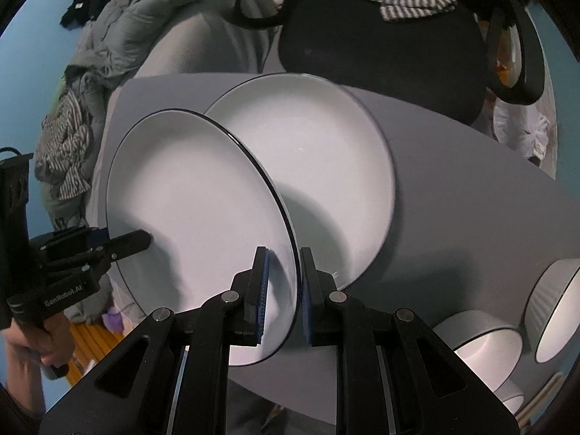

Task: Organize plates and bowls

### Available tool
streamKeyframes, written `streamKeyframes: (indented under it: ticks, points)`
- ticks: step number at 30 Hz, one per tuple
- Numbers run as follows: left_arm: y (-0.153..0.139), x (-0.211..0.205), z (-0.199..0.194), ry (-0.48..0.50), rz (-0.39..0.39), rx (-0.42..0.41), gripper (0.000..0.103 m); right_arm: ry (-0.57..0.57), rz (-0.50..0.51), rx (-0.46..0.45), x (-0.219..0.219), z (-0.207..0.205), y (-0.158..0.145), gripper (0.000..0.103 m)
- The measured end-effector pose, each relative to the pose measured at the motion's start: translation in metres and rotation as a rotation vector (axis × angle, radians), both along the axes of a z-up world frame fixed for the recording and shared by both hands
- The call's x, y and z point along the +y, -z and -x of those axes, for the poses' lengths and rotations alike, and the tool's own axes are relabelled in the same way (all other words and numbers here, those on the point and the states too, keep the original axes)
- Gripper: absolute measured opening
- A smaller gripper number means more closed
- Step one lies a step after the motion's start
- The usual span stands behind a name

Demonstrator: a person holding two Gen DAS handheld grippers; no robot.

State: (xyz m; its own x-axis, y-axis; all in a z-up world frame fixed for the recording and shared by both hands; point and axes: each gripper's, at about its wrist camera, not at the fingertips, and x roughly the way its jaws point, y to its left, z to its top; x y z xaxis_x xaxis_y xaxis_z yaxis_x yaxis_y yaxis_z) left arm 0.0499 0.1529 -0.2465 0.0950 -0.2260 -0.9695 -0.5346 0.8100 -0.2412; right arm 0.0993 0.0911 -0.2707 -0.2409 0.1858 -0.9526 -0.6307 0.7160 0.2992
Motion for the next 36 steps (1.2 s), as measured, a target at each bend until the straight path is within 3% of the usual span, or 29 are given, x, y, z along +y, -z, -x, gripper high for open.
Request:
streamKeyframes:
  ticks: [13, 25, 31, 33, 36]
  points:
    - [0.018, -0.005, -0.028, 0.014, 0.007, 0.052, 0.021, 0.024, 0.022, 0.041, -0.014, -0.043, 0.016, 0.017]
    - [0.018, -0.015, -0.043, 0.060, -0.088, 0.118, 0.022, 0.035, 0.052, 0.065, -0.010, -0.052, 0.022, 0.017]
    - [0.018, -0.021, -0.050, 0.095, -0.109, 0.136, 0.027, 0.046, 0.069, 0.080, -0.012, -0.054, 0.020, 0.021]
    - [0.015, -0.023, -0.048, 0.096, -0.113, 0.135, 0.033, 0.048, 0.081, 0.076, -0.011, -0.054, 0.018, 0.021]
    - [0.011, -0.021, -0.047, 0.087, -0.128, 0.120, 0.039, 0.053, 0.082, 0.081, -0.009, -0.053, 0.014, 0.032]
